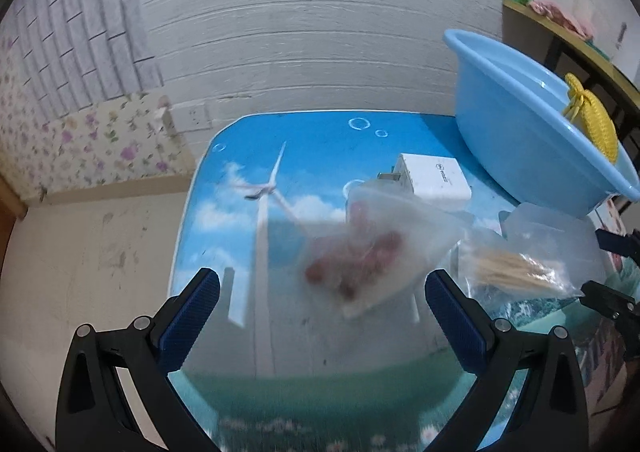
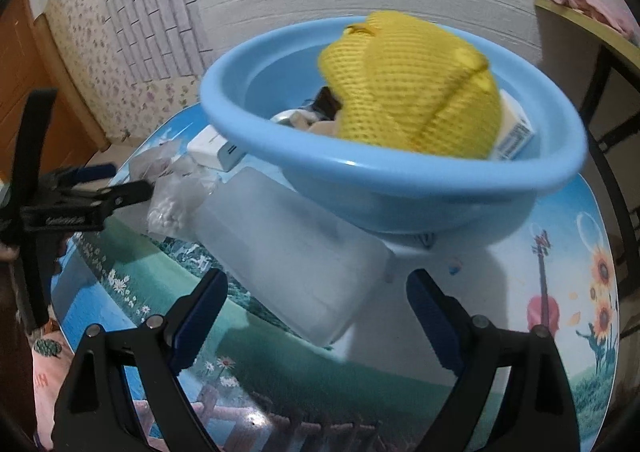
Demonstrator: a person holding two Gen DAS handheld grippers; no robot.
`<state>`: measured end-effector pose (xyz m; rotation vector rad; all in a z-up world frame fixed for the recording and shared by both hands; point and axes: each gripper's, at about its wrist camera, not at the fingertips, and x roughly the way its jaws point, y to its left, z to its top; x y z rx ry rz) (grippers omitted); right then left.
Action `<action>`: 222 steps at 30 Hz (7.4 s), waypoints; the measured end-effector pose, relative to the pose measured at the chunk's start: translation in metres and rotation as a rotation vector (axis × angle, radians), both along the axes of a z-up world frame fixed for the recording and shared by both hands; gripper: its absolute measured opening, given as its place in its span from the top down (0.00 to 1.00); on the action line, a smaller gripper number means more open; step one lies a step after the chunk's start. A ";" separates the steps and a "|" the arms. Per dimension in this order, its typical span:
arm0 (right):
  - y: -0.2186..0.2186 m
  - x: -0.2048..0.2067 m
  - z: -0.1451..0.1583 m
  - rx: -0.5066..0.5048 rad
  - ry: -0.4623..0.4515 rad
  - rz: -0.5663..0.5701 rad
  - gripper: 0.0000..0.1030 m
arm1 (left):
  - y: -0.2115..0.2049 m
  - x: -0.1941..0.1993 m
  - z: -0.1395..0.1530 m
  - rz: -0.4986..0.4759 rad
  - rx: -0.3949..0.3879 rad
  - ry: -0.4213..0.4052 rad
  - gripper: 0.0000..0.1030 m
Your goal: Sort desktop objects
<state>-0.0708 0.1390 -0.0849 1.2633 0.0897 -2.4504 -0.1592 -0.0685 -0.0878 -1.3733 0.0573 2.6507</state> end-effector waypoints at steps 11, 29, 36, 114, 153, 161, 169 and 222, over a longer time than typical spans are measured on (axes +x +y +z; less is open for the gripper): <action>-0.001 -0.010 -0.001 -0.040 -0.013 0.034 0.09 | 0.019 -0.003 -0.003 -0.079 -0.027 -0.021 0.51; 0.004 0.027 0.006 -0.118 -0.040 0.107 0.09 | 0.036 0.043 0.004 -0.108 -0.021 -0.051 0.65; -0.004 0.047 0.009 -0.102 -0.032 0.172 0.09 | 0.037 0.073 0.005 -0.111 -0.010 -0.062 0.65; 0.062 0.062 0.008 -0.050 -0.006 0.053 0.41 | 0.072 0.106 0.018 -0.113 0.011 -0.047 0.66; 0.071 0.079 0.007 -0.017 -0.006 0.023 0.39 | 0.093 0.128 0.021 -0.162 0.064 -0.062 0.36; 0.065 0.078 0.001 0.005 -0.007 0.025 0.29 | 0.094 0.124 0.009 -0.162 0.065 -0.069 0.30; 0.058 0.076 -0.003 0.028 0.022 0.023 0.24 | 0.101 0.124 0.008 -0.169 0.075 -0.033 0.30; 0.064 0.091 0.019 0.010 0.118 0.022 0.42 | 0.105 0.129 0.035 -0.101 0.021 -0.025 0.59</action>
